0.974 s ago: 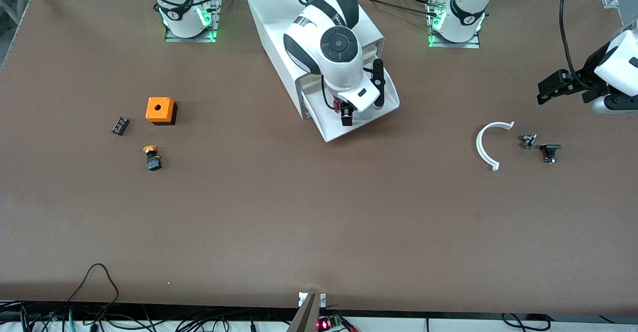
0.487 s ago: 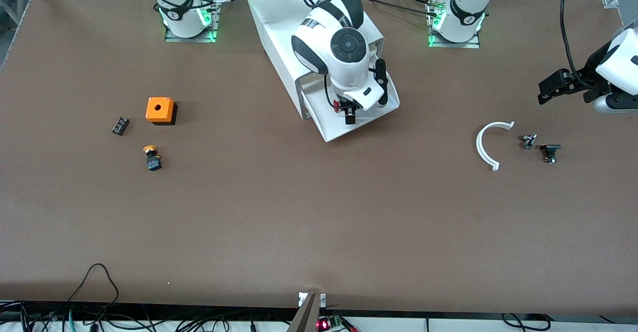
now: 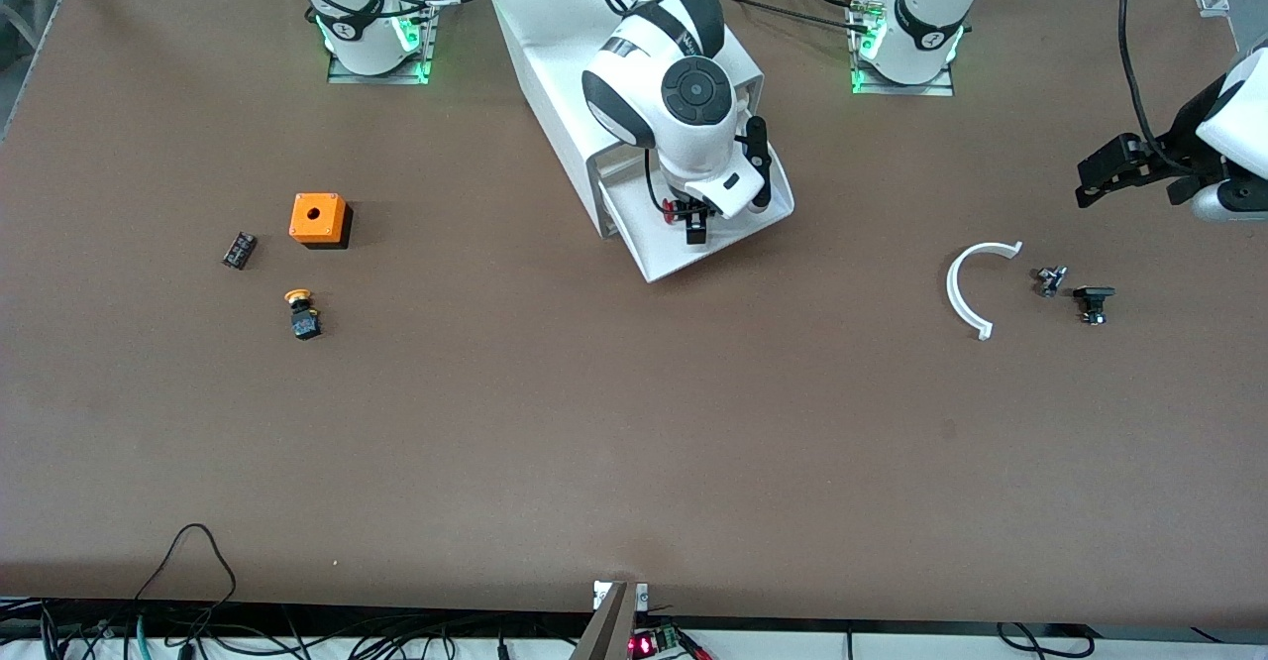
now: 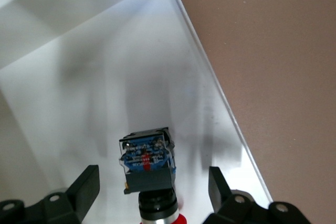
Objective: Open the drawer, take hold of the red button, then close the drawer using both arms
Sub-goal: 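Grasp the red push button with the right gripper and lift it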
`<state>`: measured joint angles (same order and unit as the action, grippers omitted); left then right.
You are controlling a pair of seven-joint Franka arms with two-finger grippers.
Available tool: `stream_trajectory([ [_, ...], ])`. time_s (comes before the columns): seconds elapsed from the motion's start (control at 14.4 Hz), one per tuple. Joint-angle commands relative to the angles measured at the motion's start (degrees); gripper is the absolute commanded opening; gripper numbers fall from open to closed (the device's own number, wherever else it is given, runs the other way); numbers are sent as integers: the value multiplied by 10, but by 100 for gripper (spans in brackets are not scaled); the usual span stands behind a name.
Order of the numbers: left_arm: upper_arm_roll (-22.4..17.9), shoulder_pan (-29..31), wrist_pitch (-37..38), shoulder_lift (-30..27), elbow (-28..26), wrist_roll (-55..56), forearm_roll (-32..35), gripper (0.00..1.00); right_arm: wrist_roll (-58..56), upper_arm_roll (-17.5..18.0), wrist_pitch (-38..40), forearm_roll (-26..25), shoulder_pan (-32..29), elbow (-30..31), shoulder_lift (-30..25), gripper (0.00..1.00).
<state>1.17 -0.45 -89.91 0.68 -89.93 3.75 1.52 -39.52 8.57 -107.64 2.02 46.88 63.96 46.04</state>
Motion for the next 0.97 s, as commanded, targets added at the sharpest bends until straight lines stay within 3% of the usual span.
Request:
stream_trajectory([
  [0.0, -1, -3, 11, 10, 20, -3, 7, 100, -6, -5, 9, -11, 10, -18, 13, 90],
  [0.07, -1, -3, 11, 10, 21, -3, 7, 100, -6, -5, 9, -11, 11, -19, 15, 88],
  [0.42, 1, -7, 10, 11, 21, -4, 12, 100, -18, -5, 9, -24, 17, -20, 15, 44],
  [0.56, 1, -8, 9, 12, 21, -6, 13, 100, -21, -5, 9, -33, 22, -21, 14, 31],
  [0.7, 1, -9, 7, 12, 22, -6, 14, 100, -18, -5, 9, -33, 26, -20, 12, 24],
  [0.9, 2, -10, 5, 20, 21, -5, 12, 100, -15, -5, 10, -32, 21, -21, -2, 21],
])
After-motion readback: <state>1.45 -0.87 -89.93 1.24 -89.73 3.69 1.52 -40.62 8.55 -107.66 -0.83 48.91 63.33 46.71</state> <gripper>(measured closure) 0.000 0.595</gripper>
